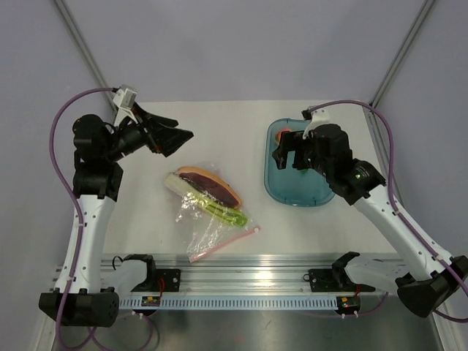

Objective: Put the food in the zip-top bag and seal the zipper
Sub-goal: Place the zipper food storage bag at the center of the board, then reset both arms

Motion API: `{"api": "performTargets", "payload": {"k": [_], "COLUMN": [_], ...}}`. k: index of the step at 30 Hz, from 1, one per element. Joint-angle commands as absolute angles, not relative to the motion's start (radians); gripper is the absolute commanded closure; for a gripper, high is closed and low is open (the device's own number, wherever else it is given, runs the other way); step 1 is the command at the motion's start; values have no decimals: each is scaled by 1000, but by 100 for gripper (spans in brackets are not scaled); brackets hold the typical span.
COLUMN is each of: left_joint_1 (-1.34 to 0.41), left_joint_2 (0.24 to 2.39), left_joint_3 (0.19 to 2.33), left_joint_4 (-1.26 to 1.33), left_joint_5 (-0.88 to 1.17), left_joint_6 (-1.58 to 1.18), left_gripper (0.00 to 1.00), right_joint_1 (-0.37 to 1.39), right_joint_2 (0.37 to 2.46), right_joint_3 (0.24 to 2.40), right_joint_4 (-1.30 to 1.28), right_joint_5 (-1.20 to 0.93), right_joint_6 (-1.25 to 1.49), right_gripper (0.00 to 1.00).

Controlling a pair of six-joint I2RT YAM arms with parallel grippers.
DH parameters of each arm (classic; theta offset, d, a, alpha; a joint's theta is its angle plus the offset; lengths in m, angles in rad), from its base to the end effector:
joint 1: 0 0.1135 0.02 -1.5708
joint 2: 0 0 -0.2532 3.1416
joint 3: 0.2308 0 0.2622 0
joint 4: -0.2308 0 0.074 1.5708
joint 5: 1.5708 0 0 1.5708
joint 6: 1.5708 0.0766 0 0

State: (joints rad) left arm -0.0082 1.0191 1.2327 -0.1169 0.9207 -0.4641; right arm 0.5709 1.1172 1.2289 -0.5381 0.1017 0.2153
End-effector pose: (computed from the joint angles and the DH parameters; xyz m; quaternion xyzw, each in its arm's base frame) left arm 0.2433 -0.0630 0.4535 0.1844 0.6609 -0.4455 0.5751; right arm 0.2505 0.1517 0.3670 -0.1214 0.8313 0.1677 0.5159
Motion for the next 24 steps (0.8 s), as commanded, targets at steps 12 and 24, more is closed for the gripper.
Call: {"api": "performTargets", "payload": {"k": [12, 24], "left_joint_1": [-213, -222], "left_joint_2": [971, 894], "left_joint_3": [1097, 968], "left_joint_4": [-514, -595], "left_joint_5": [373, 106], "left_joint_6": [-284, -276], "left_gripper": [1, 1], "right_joint_1": [557, 557], "right_joint_2": [1134, 982], "right_joint_3": [1141, 1034], "right_joint_4": [-722, -841], "right_joint_5": [377, 615], "right_joint_6": [581, 686], "right_gripper": [0, 0]}}
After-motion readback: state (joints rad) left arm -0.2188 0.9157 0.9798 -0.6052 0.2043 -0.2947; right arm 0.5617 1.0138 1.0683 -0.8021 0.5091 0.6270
